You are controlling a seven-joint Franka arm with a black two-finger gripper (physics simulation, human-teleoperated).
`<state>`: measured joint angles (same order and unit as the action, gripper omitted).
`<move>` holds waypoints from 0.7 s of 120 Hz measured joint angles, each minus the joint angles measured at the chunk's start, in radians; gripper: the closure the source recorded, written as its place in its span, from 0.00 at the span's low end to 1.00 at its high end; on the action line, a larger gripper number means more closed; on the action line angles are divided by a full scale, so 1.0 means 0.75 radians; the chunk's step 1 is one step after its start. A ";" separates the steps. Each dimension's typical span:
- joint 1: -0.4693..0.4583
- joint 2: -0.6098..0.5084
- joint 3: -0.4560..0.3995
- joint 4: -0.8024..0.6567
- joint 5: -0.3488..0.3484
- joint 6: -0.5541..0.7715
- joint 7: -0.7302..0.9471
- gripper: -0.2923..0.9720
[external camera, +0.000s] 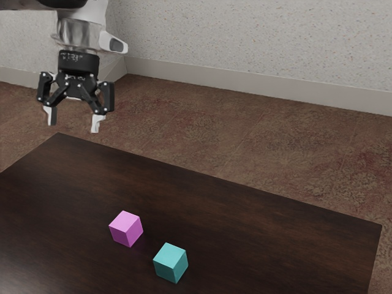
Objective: Pick up the blue block with one arm, and put the blue block on the pink block with one arm
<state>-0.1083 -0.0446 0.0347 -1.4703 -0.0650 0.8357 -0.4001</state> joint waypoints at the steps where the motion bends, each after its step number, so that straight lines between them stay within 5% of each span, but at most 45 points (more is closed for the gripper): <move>1: -0.009 0.000 0.003 -0.008 -0.002 0.029 -0.020 0.23; 34: -0.074 0.021 0.037 -0.045 0.016 0.538 -0.530 0.23; 55: 0.004 0.132 0.003 -0.191 0.108 0.835 -0.384 0.23; 84: -0.164 -0.031 -0.015 -0.688 0.098 1.299 -0.140 0.23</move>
<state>-0.2315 -0.0679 0.0237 -1.9861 0.0085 1.8101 -0.5048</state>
